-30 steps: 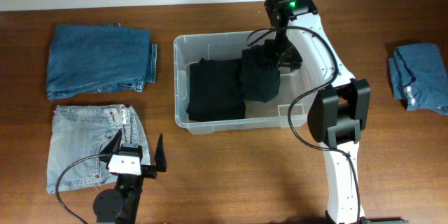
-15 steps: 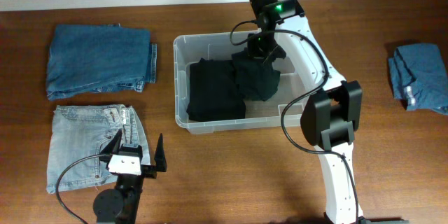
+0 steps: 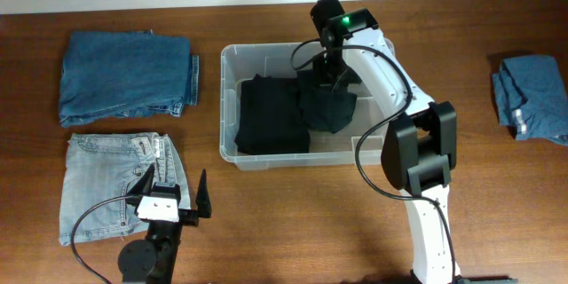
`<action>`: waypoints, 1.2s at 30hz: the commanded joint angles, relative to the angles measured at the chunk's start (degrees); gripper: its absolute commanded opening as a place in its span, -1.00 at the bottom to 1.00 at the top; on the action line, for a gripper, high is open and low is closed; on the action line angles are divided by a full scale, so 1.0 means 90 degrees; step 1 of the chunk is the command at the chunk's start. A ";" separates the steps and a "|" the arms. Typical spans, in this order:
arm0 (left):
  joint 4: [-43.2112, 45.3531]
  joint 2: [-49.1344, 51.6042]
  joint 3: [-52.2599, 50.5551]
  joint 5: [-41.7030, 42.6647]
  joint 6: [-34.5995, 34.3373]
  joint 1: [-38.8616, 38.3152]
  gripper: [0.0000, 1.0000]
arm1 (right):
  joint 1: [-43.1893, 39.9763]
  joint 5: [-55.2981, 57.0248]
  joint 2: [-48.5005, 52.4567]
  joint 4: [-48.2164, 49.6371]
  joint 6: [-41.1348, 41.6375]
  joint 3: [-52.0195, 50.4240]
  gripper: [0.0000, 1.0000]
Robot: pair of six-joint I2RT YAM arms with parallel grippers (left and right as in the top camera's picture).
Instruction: Pack container
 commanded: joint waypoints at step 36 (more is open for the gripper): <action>-0.0046 -0.0032 -0.0007 0.0024 0.0100 0.0041 0.99 | 0.0325 -0.0998 -0.2429 -0.0738 -0.4478 -0.2001 -0.92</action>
